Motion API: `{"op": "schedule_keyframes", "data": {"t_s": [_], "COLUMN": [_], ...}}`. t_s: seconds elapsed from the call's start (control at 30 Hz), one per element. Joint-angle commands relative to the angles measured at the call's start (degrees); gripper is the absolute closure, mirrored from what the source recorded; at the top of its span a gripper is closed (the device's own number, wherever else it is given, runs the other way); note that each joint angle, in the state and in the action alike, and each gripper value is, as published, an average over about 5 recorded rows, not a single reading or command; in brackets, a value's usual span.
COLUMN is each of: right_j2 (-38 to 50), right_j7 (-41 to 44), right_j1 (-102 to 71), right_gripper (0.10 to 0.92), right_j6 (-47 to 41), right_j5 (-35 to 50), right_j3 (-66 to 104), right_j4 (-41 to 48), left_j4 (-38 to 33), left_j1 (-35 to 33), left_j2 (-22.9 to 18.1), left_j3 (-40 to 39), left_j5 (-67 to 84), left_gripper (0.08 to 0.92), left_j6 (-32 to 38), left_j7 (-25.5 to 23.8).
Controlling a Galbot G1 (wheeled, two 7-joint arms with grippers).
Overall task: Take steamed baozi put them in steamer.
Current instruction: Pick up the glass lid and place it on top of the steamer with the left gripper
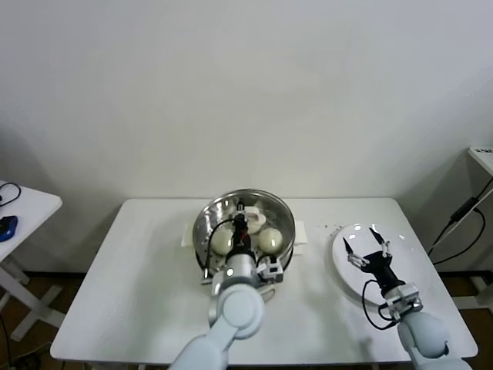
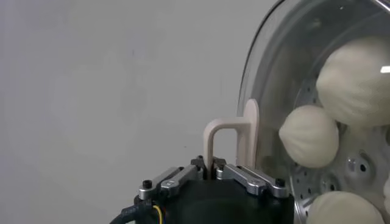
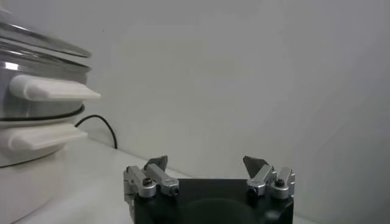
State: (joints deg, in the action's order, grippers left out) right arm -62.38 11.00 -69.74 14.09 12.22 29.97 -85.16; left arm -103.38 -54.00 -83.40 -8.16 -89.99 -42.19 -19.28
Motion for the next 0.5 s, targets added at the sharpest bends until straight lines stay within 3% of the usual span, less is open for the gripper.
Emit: {"op": "schedule_keyframes", "data": {"t_s": [0.03,0.5], "right_j2": [-0.19,-0.53], "right_j7": [0.05,0.13], "right_j1": [0.01,0.16], "right_gripper": [0.203,0.203], "right_j6": [0.01,0.08], "right_j5": [-0.11,-0.35], "right_j3": [0.10,0.19], "right_j4": [0.04,0.13], "left_j4": [0.68,1.80], "left_j1": [0.03,0.39], "left_j2": [0.01,-0.02], "left_j3": [0.03,-0.01], "left_j5": [-0.36,-0.08], "left_gripper": [0.848,0.848], "left_j6": [-1.07,-0.72], "left_j7": [-0.52,-0.41]}}
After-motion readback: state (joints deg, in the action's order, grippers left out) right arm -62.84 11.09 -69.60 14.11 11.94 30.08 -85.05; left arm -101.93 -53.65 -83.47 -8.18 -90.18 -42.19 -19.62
